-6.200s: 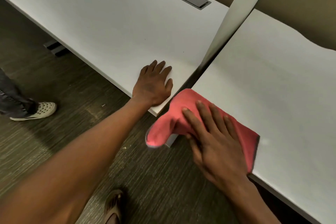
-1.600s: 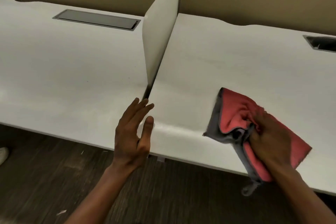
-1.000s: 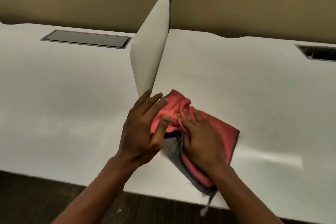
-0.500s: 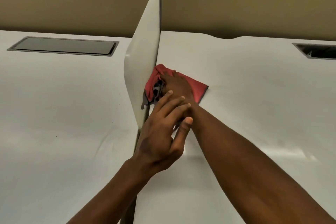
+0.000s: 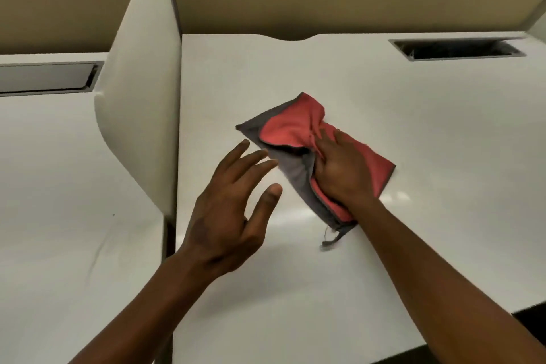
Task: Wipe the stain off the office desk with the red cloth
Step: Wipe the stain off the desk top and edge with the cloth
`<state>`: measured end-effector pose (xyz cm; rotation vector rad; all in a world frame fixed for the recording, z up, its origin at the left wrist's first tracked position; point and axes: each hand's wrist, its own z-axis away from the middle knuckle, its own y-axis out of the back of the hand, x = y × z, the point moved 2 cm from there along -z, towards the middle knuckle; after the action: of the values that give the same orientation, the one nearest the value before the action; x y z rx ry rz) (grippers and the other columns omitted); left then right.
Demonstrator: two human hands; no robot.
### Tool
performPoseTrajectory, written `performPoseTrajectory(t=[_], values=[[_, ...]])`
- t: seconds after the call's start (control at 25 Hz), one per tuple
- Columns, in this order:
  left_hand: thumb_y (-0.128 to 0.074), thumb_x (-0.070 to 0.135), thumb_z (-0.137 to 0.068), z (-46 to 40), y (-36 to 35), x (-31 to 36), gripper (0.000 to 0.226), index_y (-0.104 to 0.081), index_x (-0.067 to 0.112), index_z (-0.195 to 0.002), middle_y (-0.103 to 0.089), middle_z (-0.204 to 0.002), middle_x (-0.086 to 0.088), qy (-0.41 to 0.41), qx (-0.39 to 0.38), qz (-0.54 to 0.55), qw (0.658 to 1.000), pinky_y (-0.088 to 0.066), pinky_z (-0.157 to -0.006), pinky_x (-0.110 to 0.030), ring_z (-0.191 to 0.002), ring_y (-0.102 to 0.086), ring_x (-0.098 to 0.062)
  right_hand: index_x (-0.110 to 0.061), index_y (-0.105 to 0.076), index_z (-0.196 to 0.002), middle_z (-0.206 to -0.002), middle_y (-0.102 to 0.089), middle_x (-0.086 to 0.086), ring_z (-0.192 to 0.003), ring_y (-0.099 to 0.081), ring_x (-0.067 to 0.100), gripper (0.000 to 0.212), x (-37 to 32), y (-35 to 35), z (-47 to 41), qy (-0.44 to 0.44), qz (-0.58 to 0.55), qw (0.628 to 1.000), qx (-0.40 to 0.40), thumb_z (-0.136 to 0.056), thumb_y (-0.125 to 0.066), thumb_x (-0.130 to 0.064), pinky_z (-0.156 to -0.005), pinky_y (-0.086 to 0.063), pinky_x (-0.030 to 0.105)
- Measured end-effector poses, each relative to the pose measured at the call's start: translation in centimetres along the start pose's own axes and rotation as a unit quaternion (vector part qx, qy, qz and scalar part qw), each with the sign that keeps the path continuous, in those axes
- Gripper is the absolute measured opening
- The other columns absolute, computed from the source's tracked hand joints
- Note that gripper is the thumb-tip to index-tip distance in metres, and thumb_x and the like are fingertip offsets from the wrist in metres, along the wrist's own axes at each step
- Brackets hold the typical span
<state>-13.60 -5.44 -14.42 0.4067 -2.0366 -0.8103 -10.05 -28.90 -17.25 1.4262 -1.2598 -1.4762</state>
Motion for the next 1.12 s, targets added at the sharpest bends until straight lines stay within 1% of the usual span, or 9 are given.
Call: performPoseTrajectory(t=[0.08, 0.2, 0.32, 0.48, 0.56, 0.68, 0.8, 0.92, 1.12], values=[[-0.045, 0.047, -0.1, -0.9, -0.8, 0.8, 0.045, -0.059, 0.025, -0.137, -0.053, -0.147, 0.012, -0.022, -0.008, 0.007, 1.0, -0.031, -0.114, -0.018, -0.151, -0.027, -0.007, -0.028, -0.035, -0.162, -0.17, -0.032, -0.003, -0.157, -0.028, 0.025, 0.063, 0.1, -0.4, 6.3, 0.028, 0.015, 0.999, -0.027, -0.106, -0.015, -0.047, -0.127, -0.024, 0.047], [-0.043, 0.051, -0.099, -1.8, -2.1, 0.8, 0.05, -0.058, 0.024, -0.139, -0.051, -0.15, 0.01, -0.003, -0.04, -0.008, 0.999, -0.03, -0.114, -0.025, -0.152, -0.024, -0.005, -0.034, -0.036, -0.161, -0.169, -0.032, -0.006, -0.157, -0.028, 0.024, 0.058, 5.3, 1.1, 13.2, 0.0, 0.012, 1.0, -0.007, -0.106, -0.023, -0.046, -0.126, -0.025, 0.051], [-0.044, 0.054, -0.099, -0.8, -2.5, 0.7, 0.05, -0.057, 0.029, -0.14, -0.049, -0.151, 0.015, 0.01, -0.051, -0.013, 0.999, -0.028, -0.112, -0.021, -0.151, -0.022, -0.001, -0.021, -0.038, -0.161, -0.167, -0.035, 0.007, -0.155, -0.031, 0.039, 0.064, 10.9, 3.3, 10.1, -0.093, 0.059, 0.994, 0.003, -0.1, -0.028, -0.039, -0.123, -0.029, 0.057], [-0.046, 0.053, -0.099, -0.7, -3.3, 2.4, 0.049, -0.057, 0.028, -0.139, -0.051, -0.149, 0.015, -0.012, -0.054, -0.009, 0.998, -0.028, -0.112, -0.019, -0.15, -0.027, -0.002, -0.021, -0.013, -0.167, -0.175, -0.011, 0.011, -0.159, -0.01, 0.041, 0.064, 10.4, 2.7, 1.7, -0.176, 0.082, 0.98, -0.037, -0.109, -0.025, -0.045, -0.127, -0.015, 0.057], [-0.049, 0.049, -0.098, -1.6, -4.4, 4.1, 0.048, -0.059, 0.025, -0.138, -0.053, -0.147, 0.013, -0.014, -0.062, -0.009, 0.998, -0.033, -0.114, -0.024, -0.149, -0.029, -0.003, -0.022, -0.007, -0.168, -0.175, -0.003, 0.012, -0.161, -0.004, 0.038, 0.073, 8.5, 1.9, 1.6, -0.131, 0.081, 0.987, -0.053, -0.106, -0.021, -0.059, -0.128, -0.009, 0.056], [-0.052, 0.045, -0.097, -3.0, -5.9, 6.9, 0.046, -0.061, 0.022, -0.136, -0.056, -0.145, 0.011, -0.025, -0.067, 0.016, 0.997, -0.035, -0.116, -0.026, -0.148, -0.033, -0.003, -0.034, 0.0, -0.167, -0.176, 0.007, 0.001, -0.162, 0.009, 0.025, 0.092, 6.3, 1.4, 8.3, 0.028, 0.048, 0.994, -0.091, -0.093, -0.021, -0.085, -0.129, 0.003, 0.049], [-0.048, 0.05, -0.097, -4.0, -7.1, 8.2, 0.049, -0.059, 0.025, -0.138, -0.054, -0.146, 0.014, -0.04, -0.074, 0.018, 0.996, -0.034, -0.115, -0.025, -0.149, -0.03, -0.002, -0.043, -0.003, -0.165, -0.176, 0.002, -0.01, -0.163, 0.003, 0.021, 0.093, 9.0, 2.5, 15.6, 0.118, 0.05, 0.986, -0.111, -0.089, -0.029, -0.09, -0.126, -0.004, 0.05], [-0.043, 0.056, -0.098, -3.7, -7.5, 7.5, 0.052, -0.055, 0.03, -0.142, -0.05, -0.15, 0.016, -0.026, -0.095, -0.005, 0.995, -0.032, -0.116, -0.029, -0.151, -0.023, -0.001, -0.048, -0.005, -0.164, -0.175, -0.002, -0.012, -0.162, -0.005, 0.021, 0.072, 15.3, 5.0, 14.0, 0.049, 0.092, 0.991, -0.088, -0.098, -0.01, -0.077, -0.128, -0.014, 0.051], [-0.041, 0.062, -0.096, -1.3, -4.6, 3.5, 0.06, -0.049, 0.03, -0.146, -0.043, -0.156, 0.013, 0.044, -0.088, -0.119, 0.988, -0.027, -0.119, -0.032, -0.153, -0.015, -0.002, -0.04, -0.003, -0.166, -0.176, -0.003, 0.001, -0.161, -0.004, 0.033, 0.075, 15.2, 3.5, 2.9, -0.094, 0.086, 0.99, -0.055, -0.098, -0.006, -0.073, -0.128, -0.009, 0.055]])
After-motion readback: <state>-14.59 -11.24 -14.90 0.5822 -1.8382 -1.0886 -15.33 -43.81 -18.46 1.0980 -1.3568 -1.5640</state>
